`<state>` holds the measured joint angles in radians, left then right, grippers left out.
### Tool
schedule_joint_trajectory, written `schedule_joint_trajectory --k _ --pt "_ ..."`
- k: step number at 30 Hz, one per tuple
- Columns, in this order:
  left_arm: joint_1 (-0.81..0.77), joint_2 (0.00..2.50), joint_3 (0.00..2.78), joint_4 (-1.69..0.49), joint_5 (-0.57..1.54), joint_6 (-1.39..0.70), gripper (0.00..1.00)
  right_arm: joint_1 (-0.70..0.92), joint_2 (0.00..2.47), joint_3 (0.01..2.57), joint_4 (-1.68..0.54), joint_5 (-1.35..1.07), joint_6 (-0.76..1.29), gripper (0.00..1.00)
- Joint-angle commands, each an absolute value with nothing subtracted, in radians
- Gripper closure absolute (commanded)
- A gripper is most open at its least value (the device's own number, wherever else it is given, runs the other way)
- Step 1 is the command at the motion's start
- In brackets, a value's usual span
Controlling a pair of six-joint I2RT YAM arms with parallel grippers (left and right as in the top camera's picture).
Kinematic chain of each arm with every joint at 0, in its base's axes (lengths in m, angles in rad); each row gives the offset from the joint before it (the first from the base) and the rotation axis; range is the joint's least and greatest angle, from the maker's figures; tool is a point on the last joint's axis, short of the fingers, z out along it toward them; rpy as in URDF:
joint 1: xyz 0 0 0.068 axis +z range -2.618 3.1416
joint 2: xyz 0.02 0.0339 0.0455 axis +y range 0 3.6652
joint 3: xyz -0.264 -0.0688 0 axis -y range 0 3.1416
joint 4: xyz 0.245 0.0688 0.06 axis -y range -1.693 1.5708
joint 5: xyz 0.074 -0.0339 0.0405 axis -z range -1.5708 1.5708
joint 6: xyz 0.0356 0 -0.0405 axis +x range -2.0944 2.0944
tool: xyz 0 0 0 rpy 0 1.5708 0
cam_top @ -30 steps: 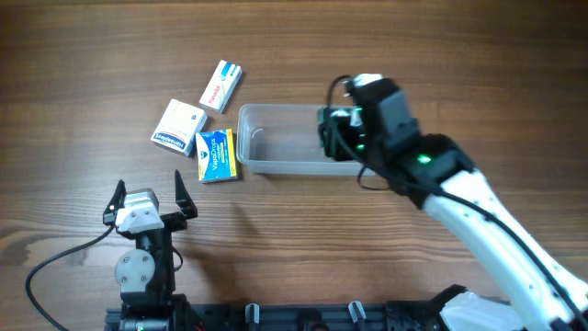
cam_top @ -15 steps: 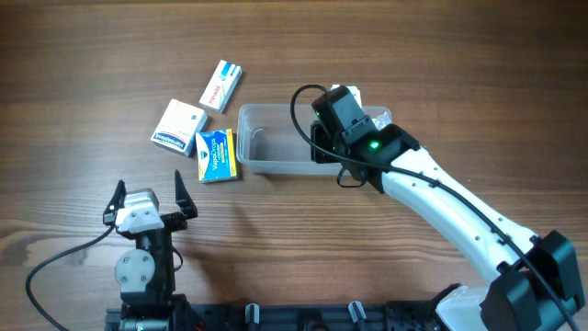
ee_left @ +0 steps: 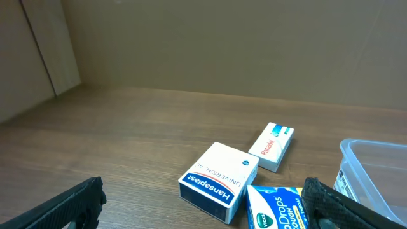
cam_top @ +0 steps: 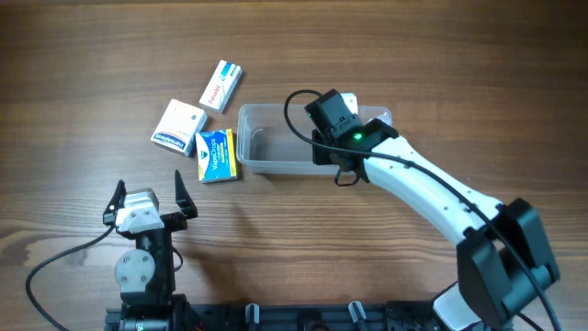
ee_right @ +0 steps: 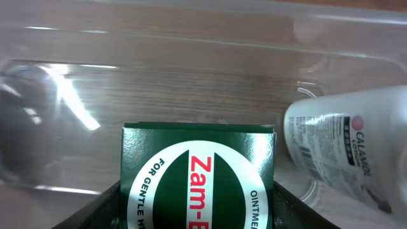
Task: Pack container
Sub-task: 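Carry the tin left over the clear container with the right gripper, then lower the tin into the container beside the dropper bottle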
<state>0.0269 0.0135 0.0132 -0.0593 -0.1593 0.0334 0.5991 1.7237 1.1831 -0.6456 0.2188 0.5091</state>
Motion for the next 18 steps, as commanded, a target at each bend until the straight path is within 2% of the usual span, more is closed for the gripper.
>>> schedule_joint_trajectory --k 1,18 --pt "0.022 0.003 0.007 -0.056 -0.165 0.049 0.0 0.577 1.757 1.204 -0.643 0.249 0.519 0.65" --pt "0.022 0.003 0.007 -0.056 -0.165 0.049 0.0 0.561 1.777 1.202 -0.654 0.262 0.419 0.65"
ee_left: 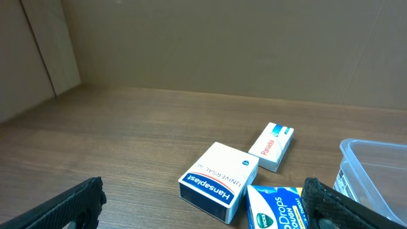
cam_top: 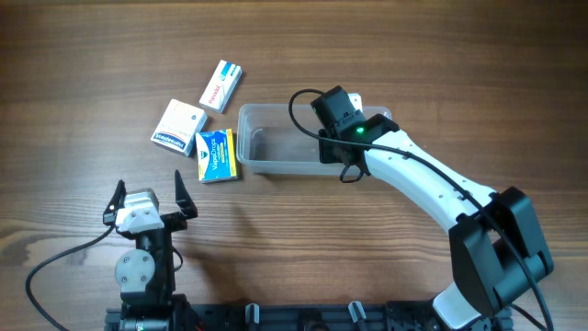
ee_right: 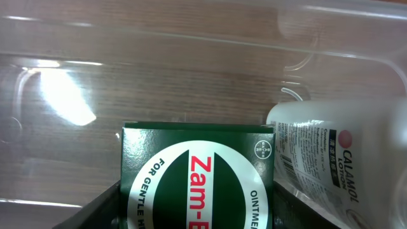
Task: Pack container
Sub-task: 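Lower the tin into the container beside the dropper bottle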
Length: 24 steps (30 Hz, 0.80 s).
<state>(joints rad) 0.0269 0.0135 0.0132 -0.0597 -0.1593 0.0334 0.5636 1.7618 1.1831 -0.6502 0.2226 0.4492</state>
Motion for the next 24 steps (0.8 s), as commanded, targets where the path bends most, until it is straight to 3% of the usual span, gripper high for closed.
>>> schedule_joint_trajectory --k 1,24 --pt "0.022 0.003 0.007 -0.056 -0.165 0.049 0.0 0.561 1.777 1.202 -0.657 0.272 0.419 0.65" --pt "0.022 0.003 0.007 -0.056 -0.165 0.049 0.0 0.554 1.777 1.202 -0.663 0.282 0.426 0.64"
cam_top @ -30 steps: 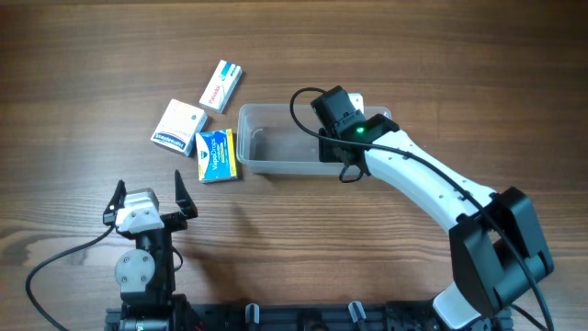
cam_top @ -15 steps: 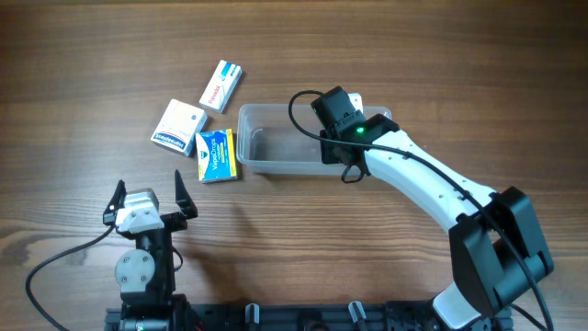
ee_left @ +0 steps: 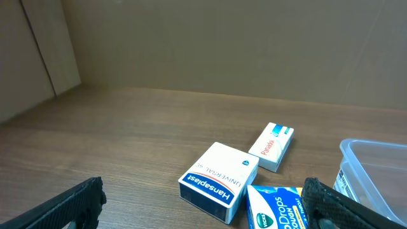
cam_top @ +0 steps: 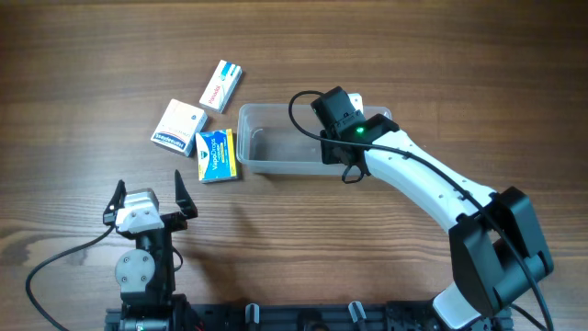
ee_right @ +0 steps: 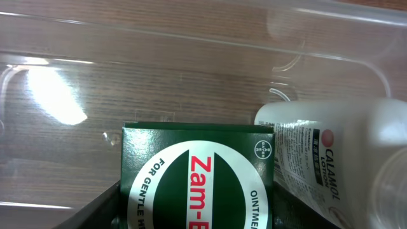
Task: Pack container
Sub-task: 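Lower the tin into the container beside the dropper bottle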
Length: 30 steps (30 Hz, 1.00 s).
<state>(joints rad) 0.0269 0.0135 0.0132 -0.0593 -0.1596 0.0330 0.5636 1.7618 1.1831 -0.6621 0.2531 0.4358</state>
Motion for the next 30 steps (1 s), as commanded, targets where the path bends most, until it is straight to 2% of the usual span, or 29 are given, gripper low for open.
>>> schedule_joint_trajectory --k 1,9,11,21,24,27,30 --pt "0.022 0.003 0.007 -0.056 -0.165 0.049 0.0 0.55 1.777 1.202 -0.663 0.281 0.426 0.64" --pt "0.022 0.003 0.007 -0.056 -0.165 0.049 0.0 0.527 1.777 1.202 -0.66 0.268 0.419 0.64" --pt "0.022 0.003 0.006 -0.056 -0.165 0.049 0.0 0.527 1.777 1.202 -0.654 0.247 0.419 0.57" --pt "0.022 0.003 0.007 -0.056 -0.165 0.049 0.0 0.527 1.777 1.202 -0.651 0.247 0.419 0.49" --pt "0.022 0.003 0.007 -0.056 -0.165 0.049 0.0 0.527 1.777 1.202 -0.651 0.247 0.419 0.36" --pt "0.022 0.003 0.007 -0.056 -0.165 0.049 0.0 0.527 1.777 1.202 -0.652 0.247 0.419 0.3" --pt "0.022 0.003 0.006 -0.056 -0.165 0.049 0.0 0.527 1.777 1.202 -0.652 0.246 0.419 0.28"
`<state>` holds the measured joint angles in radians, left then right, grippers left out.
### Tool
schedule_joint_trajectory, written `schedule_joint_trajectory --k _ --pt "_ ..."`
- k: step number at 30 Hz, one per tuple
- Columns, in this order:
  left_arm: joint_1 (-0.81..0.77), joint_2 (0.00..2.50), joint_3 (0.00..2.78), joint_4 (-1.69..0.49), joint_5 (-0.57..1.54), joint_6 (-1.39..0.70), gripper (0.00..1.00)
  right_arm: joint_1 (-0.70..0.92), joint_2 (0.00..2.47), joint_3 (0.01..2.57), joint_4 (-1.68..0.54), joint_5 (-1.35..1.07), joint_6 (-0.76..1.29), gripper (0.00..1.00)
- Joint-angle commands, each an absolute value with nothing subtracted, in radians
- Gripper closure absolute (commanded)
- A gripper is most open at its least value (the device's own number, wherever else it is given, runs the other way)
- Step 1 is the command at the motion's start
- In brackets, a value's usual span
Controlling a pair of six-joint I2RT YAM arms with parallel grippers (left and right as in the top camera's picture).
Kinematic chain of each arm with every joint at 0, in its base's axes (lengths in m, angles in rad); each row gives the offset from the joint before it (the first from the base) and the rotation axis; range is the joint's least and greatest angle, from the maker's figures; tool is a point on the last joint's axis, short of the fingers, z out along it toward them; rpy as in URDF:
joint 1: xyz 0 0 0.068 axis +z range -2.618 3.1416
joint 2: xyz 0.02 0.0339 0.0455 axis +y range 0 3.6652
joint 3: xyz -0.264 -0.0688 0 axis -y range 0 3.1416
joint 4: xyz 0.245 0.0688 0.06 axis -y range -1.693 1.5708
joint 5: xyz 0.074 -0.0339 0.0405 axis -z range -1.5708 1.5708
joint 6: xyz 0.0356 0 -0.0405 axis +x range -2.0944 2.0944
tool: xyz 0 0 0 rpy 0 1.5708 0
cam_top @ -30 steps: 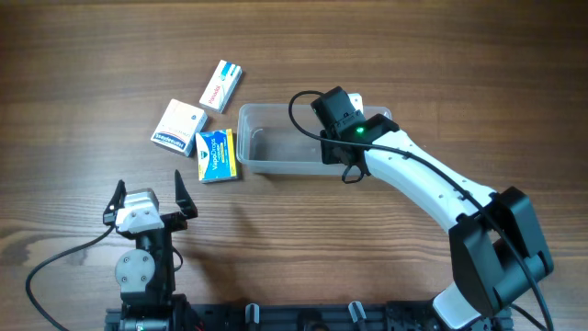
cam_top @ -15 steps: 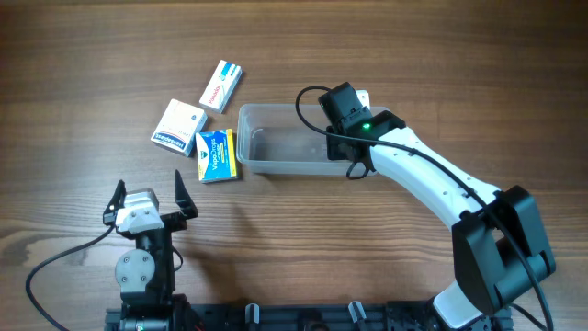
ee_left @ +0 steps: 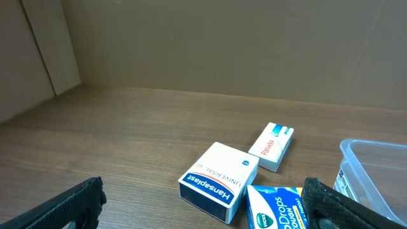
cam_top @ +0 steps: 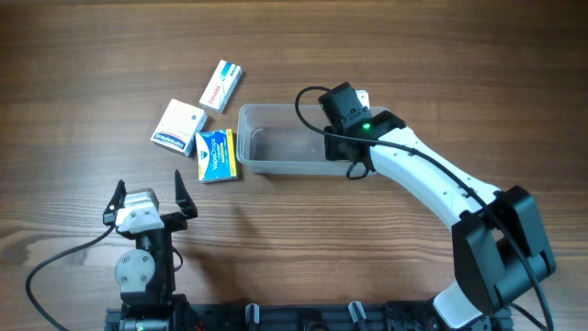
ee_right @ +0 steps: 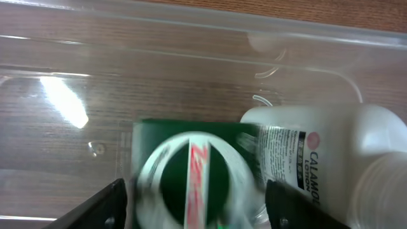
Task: Pack container
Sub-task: 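Lower the tin into the container beside the dropper bottle, then open the right gripper and raise it away from the container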
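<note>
A clear plastic container (cam_top: pixel 276 140) lies mid-table. Over its right end hangs my right gripper (ee_right: pixel 194 203), open, its fingers standing clear of a green Zam-Buk ointment box (ee_right: pixel 191 172) that shows blurred between them over the container floor (ee_right: pixel 127 70). To the box's right a white calamine lotion bottle (ee_right: pixel 318 152) lies inside the container. My left gripper (ee_left: pixel 203 210) is open and holds nothing near the table's front left (cam_top: pixel 147 198).
Left of the container lie a Hansaplast box (cam_top: pixel 178 127), a Panadol box (cam_top: pixel 221 85) and a blue Vicks drops box (cam_top: pixel 216 154), the last touching the container's left wall. The left wrist view shows the same three boxes (ee_left: pixel 219 180) ahead.
My right gripper has opened and let go of the green Zam-Buk box, which now shows blurred and smaller between the fingers. The wrist has shifted slightly right. The left arm has not moved.
My right gripper held the green box inside the container, with the lotion bottle lying to its right. At each later moment it sat a little further toward the bottle, still shut on the box. Now it is open and the box is loose.
</note>
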<state>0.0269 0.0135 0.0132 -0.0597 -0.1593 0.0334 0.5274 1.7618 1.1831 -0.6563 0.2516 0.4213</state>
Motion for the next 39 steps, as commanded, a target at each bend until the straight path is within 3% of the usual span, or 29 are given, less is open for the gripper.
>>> schedule_joint_trajectory --k 1,20,25,28,39 --pt "0.022 0.003 0.006 -0.056 -0.165 0.049 0.0 0.527 1.777 1.202 -0.653 0.246 0.419 0.27" --pt "0.022 0.003 0.006 -0.056 -0.165 0.049 0.0 0.527 1.777 1.202 -0.621 0.119 0.418 0.34" --pt "0.022 0.003 0.007 -0.056 -0.165 0.049 0.0 0.527 1.777 1.202 -0.616 0.041 0.418 0.52" --pt "0.022 0.003 0.007 -0.056 -0.165 0.049 0.0 0.527 1.776 1.203 -0.616 0.014 0.417 0.74" --pt "0.022 0.003 0.007 -0.056 -0.165 0.049 0.0 0.48 1.546 1.299 -0.702 0.044 0.367 0.75"
